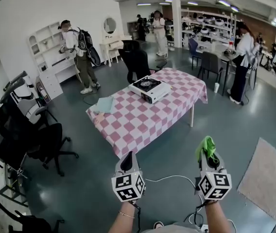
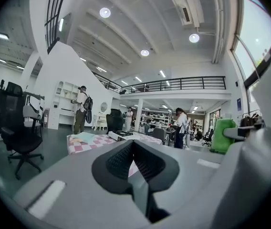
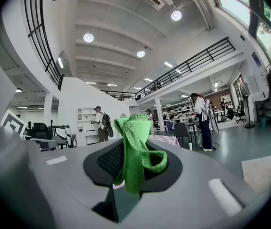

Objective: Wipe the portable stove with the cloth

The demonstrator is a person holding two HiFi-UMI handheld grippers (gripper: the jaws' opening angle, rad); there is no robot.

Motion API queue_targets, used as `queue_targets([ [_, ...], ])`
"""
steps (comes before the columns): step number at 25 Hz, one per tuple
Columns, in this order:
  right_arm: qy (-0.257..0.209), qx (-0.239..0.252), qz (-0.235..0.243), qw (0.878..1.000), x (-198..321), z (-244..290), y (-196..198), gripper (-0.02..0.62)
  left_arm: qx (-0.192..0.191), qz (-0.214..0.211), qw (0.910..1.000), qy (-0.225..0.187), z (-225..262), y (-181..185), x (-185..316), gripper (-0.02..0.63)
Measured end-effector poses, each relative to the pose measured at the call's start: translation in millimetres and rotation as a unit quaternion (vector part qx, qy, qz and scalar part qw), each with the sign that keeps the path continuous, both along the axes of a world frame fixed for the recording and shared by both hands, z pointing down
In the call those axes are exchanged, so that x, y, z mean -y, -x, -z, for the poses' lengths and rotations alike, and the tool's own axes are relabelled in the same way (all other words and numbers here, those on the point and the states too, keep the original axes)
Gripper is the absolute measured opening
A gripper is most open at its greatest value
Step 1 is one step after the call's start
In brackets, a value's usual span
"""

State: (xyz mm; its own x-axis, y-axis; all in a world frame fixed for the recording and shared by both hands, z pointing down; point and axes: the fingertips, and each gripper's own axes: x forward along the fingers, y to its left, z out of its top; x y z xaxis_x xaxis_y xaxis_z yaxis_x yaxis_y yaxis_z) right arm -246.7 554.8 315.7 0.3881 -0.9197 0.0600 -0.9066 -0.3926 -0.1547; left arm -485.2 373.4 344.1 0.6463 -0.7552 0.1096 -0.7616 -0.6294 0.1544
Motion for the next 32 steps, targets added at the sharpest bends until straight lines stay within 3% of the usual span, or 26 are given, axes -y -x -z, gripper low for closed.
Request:
queue_targets([
  [8,0.021,0.011,-0.018,1.000,12.8,-14.7,-9.7,0.086,0.004,-0.014,0.9997,0.020,-17.5,-11.4,20.3,0.000],
  [15,0.031,0.022,-0.006,0.999,58.4,-31.6,-47.2,0.086,0.014,-0.007,0.9995,0.028,-32.5,-45.1,56.7,0.000],
  [20,0.025,0.023,0.019,0.999,114.8,-30.1,-98.5,0.086,0.015,0.018,0.9993,0.029,-30.9,-86.6,103.9,0.000],
  [32,0.028,0.010,0.062,0.998,231.5,-10.7,-254.7,0.086,0.000,0.060,0.9979,0.023,-11.7,-224.6,208.6,0.000],
])
